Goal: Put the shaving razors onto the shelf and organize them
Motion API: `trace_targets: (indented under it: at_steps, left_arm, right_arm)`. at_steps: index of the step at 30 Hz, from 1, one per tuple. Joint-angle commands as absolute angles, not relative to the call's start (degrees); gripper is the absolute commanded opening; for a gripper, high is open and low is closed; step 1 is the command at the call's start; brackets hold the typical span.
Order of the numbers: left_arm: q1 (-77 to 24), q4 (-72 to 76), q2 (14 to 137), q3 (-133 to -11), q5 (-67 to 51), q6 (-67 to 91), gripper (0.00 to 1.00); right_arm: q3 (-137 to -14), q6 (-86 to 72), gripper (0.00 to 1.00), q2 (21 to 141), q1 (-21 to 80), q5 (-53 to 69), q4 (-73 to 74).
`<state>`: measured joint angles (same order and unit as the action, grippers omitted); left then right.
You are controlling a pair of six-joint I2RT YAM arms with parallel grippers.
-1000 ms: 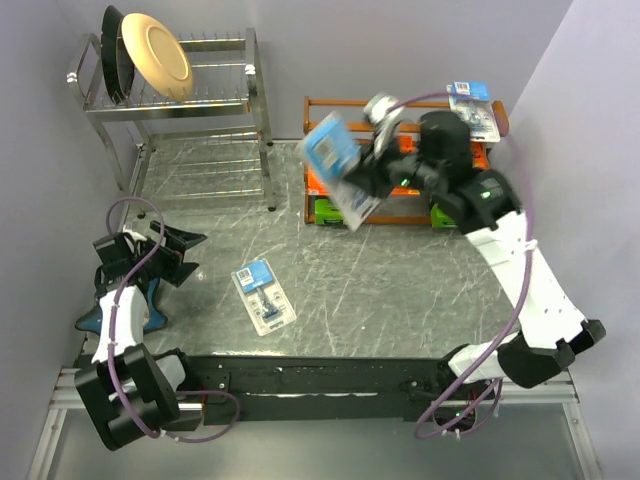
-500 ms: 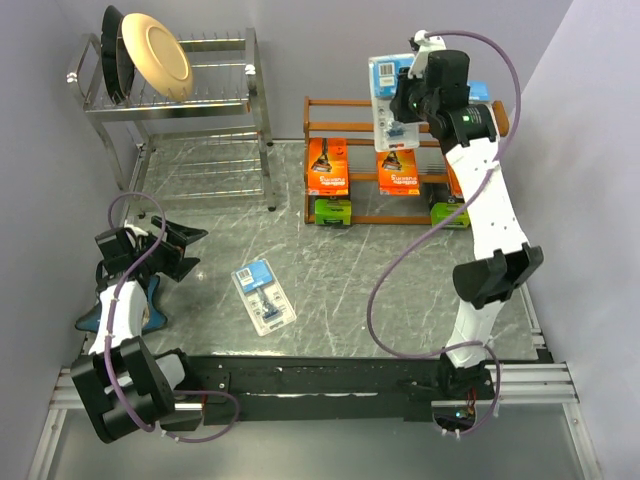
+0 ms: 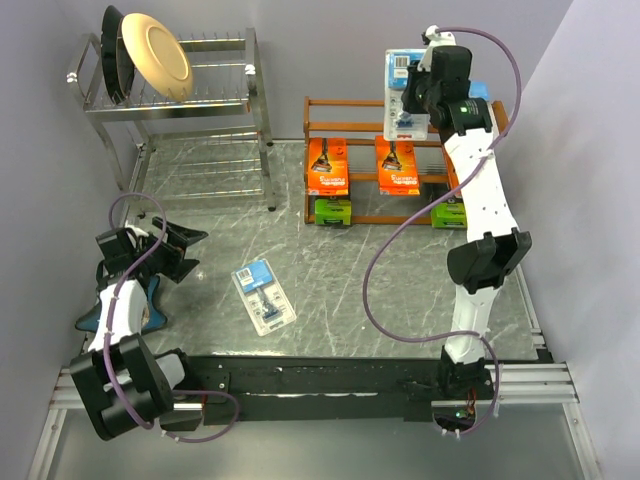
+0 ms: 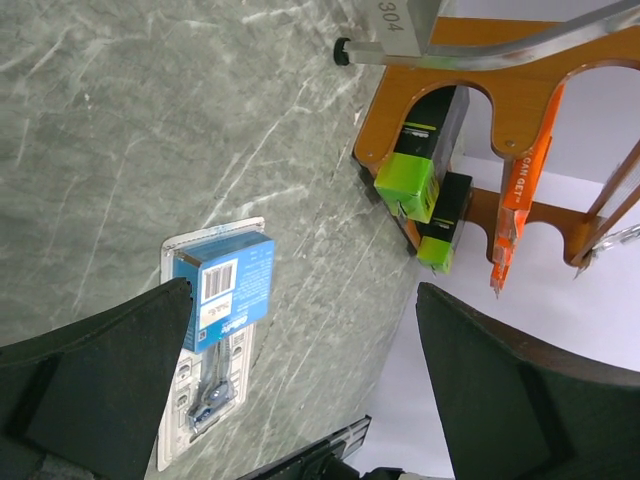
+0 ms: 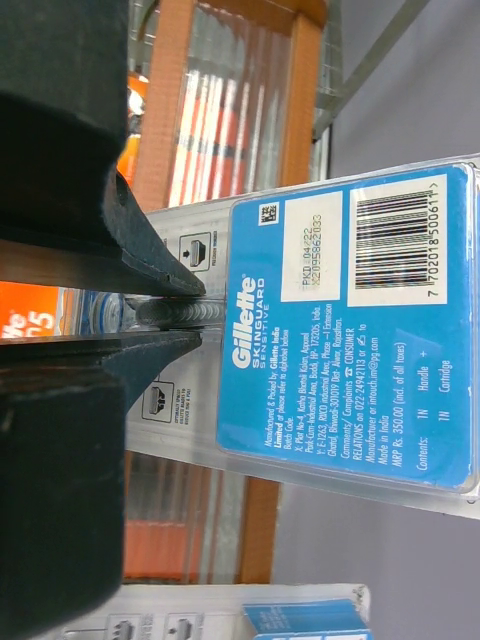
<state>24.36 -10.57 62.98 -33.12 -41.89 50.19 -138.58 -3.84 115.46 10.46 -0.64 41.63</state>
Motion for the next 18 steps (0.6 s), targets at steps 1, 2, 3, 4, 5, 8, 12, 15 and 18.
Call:
trace_targets:
  at_steps: [1,2,3,4,5,8,12,15,18]
  left_arm:
    - [24.08,-10.28,63.81,-34.80,-40.43,48.34,0.99]
    - [24.08,-10.28,64.16,-34.98,-40.34,48.17,0.99]
    - [24.17,-10.63,64.42,-35.33,-40.25,47.99,0.99]
    - [24.17,-10.81,64.60,-35.59,-40.17,47.81,0.99]
    - [24.26,-10.98,64.95,-35.77,-39.99,47.38,0.99]
    - [24.26,-11.25,65.30,-36.21,-39.82,47.11,0.99]
    - [24.26,-11.16,65.30,-35.77,-39.55,47.11,0.99]
    - [24.35,-11.25,65.48,-35.68,-39.29,46.93,0.99]
    - [24.43,-10.81,65.83,-35.77,-39.29,47.20,0.99]
  right_arm:
    - [-141.68,-4.92,0.00,118.73,9.67,-2.19,35.78]
    - [-142.03,-4.83,0.00,120.05,9.75,-2.81,35.51]
    - [-142.90,-4.22,0.00,120.58,9.58,-3.16,35.25]
    - [-143.43,-4.04,0.01,121.11,9.67,-3.43,34.72]
    - [-143.52,-3.78,0.03,121.81,9.58,-3.86,34.37]
    - [-141.86,-3.34,0.06,121.99,9.41,-3.87,32.61]
    - [-141.24,-3.51,0.07,122.69,9.49,-4.22,32.25]
    - [-141.15,-3.52,0.07,123.05,9.41,-4.39,32.34]
    - [-140.72,-3.78,0.09,123.13,9.40,-4.75,32.52]
